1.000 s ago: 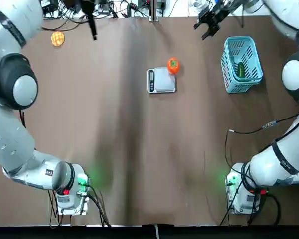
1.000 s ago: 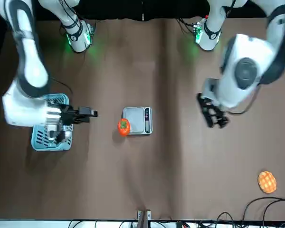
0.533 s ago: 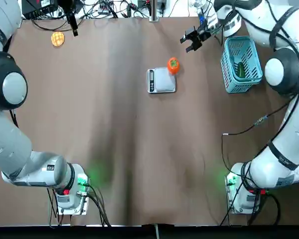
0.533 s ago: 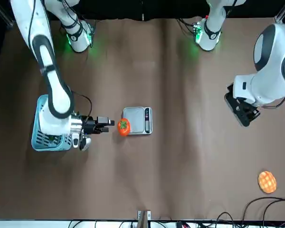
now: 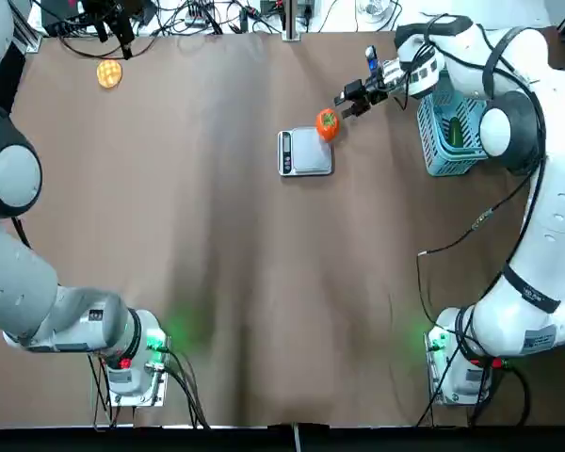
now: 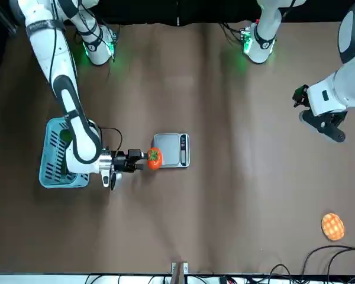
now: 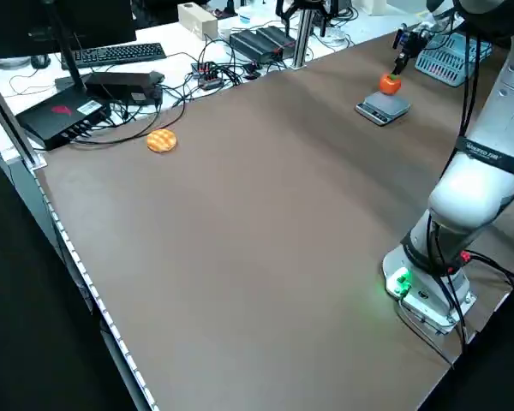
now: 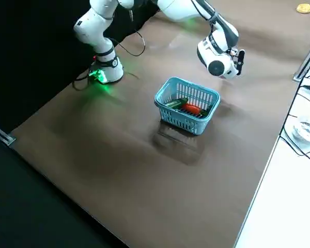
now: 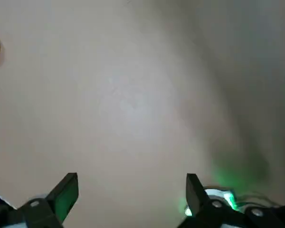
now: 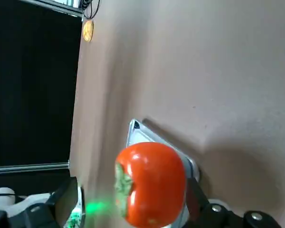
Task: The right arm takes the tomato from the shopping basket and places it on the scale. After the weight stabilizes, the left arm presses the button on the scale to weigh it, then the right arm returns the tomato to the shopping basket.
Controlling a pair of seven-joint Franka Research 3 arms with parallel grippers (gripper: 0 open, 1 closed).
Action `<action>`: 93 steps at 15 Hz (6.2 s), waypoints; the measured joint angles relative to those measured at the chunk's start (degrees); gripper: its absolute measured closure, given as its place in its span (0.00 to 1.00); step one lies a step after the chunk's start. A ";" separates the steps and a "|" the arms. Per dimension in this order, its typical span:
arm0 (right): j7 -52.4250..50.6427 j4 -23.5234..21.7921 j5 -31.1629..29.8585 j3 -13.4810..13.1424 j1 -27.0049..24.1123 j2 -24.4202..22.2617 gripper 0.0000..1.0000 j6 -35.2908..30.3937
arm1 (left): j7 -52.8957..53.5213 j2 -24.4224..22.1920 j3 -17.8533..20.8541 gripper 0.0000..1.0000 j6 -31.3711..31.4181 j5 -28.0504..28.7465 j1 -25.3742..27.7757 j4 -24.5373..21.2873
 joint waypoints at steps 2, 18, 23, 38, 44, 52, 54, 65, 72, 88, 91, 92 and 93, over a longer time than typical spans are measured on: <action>-1.52 0.59 0.07 0.00 0.05 1.33 0.00 0.00 | -6.72 -0.33 -0.01 0.00 -1.11 0.00 0.00 0.36; -2.18 1.05 5.03 0.04 1.24 4.96 0.00 -0.23 | -26.95 -6.47 2.74 0.00 -5.45 -1.35 2.32 0.70; -2.18 1.04 5.04 0.05 1.32 5.04 0.00 -0.75 | -33.33 -9.46 8.18 0.00 -6.49 -3.68 -3.42 -0.95; 2.42 1.91 5.01 -0.19 1.63 4.35 0.30 -1.91 | -30.62 -15.44 13.13 0.00 -2.29 -6.30 -7.20 -8.05; 19.19 3.16 -9.31 -3.58 1.54 -6.49 0.30 -1.87 | -30.89 -15.08 9.33 0.00 -2.56 -6.31 -7.19 -7.65; 33.36 4.34 -47.54 -12.72 1.28 -18.03 0.30 -1.53 | -29.28 -15.57 8.54 0.00 -4.09 -6.30 -4.73 -7.33; 33.52 4.34 -54.62 -15.43 1.23 -18.55 0.30 -1.16 | -29.24 -15.84 8.43 0.00 -3.71 -6.30 -4.71 -7.70; 36.48 1.51 -71.73 -19.69 -0.85 -17.66 0.30 3.59 | -29.24 -16.24 8.10 0.00 -1.77 -6.31 -4.90 -8.28; 38.68 -3.66 -71.88 -19.61 -0.75 -16.48 0.30 3.91 | -29.24 -16.24 8.08 0.00 -1.14 -6.31 -4.90 -8.28; 40.05 -5.07 -71.36 -19.60 -1.80 -9.85 0.30 7.45 | -29.38 -16.24 8.10 0.00 -1.14 -6.31 -4.83 -8.45; 40.43 -5.07 -71.32 -19.47 -1.79 -9.44 0.30 7.52 | -29.41 -16.24 8.09 0.00 -1.15 -6.31 -4.86 -8.51; 40.46 -5.07 -71.32 -19.44 -1.79 -9.44 0.30 7.51 | -29.44 -16.24 8.07 0.00 -1.15 -6.31 -4.89 -8.51; 40.50 -5.07 -71.32 -19.44 -1.80 -9.44 0.30 7.49 | -29.49 -16.24 8.04 0.00 -1.15 -6.31 -4.91 -8.52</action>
